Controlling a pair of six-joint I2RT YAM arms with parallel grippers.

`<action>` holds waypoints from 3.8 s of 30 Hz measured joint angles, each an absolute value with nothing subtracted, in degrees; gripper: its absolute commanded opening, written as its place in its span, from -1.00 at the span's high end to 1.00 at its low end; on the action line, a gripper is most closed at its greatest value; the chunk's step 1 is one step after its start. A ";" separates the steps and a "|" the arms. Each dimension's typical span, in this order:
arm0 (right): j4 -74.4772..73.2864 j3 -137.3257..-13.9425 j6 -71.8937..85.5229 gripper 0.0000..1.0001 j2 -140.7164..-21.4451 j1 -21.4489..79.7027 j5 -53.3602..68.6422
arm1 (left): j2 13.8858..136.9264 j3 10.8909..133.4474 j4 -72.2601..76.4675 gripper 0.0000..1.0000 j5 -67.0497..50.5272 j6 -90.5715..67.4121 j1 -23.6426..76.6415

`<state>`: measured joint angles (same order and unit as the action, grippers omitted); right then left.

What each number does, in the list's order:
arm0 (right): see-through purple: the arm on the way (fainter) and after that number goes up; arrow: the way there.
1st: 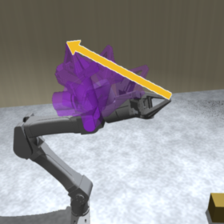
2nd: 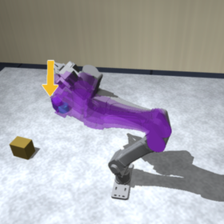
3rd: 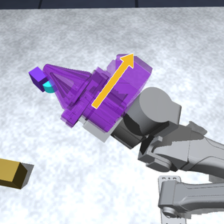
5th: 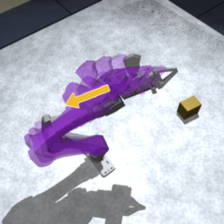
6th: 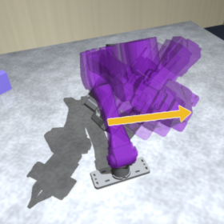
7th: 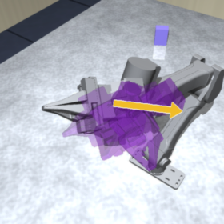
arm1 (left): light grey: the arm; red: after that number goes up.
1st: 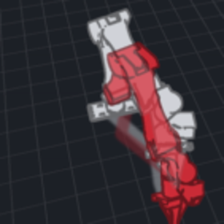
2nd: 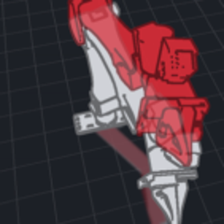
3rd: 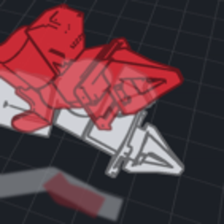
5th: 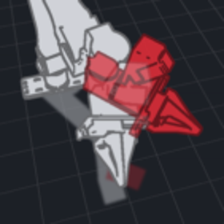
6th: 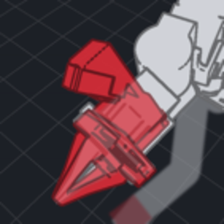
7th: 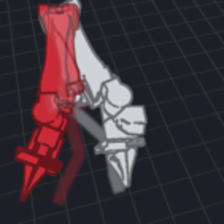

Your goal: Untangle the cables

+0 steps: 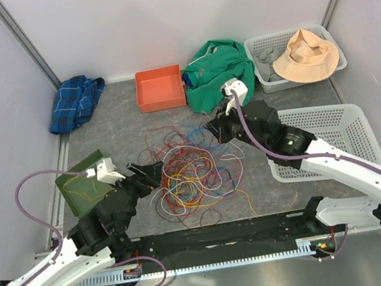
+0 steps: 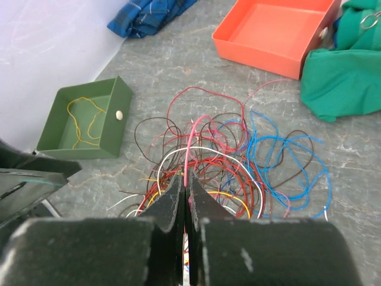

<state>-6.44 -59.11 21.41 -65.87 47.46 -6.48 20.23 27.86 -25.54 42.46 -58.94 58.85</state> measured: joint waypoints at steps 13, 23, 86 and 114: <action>-19.11 -71.81 22.31 1.00 -61.08 47.51 -9.32 | 49.80 31.90 12.91 -0.99 22.46 -19.70 59.02; -26.06 -79.00 24.05 1.00 -62.33 47.51 -6.98 | 65.39 37.08 21.67 -0.87 27.70 -1.96 59.16; 11.20 -60.82 22.28 -0.86 -61.01 47.83 -0.62 | 82.19 122.85 -27.99 0.96 16.03 -11.64 55.61; -4.47 -92.44 16.25 1.00 -67.51 49.01 -15.14 | 38.59 41.47 7.97 -0.99 32.40 -12.84 55.61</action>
<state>-4.47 -92.44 16.25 -67.51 49.01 -15.14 38.59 41.47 7.97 32.40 -12.84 55.61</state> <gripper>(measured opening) 0.009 0.986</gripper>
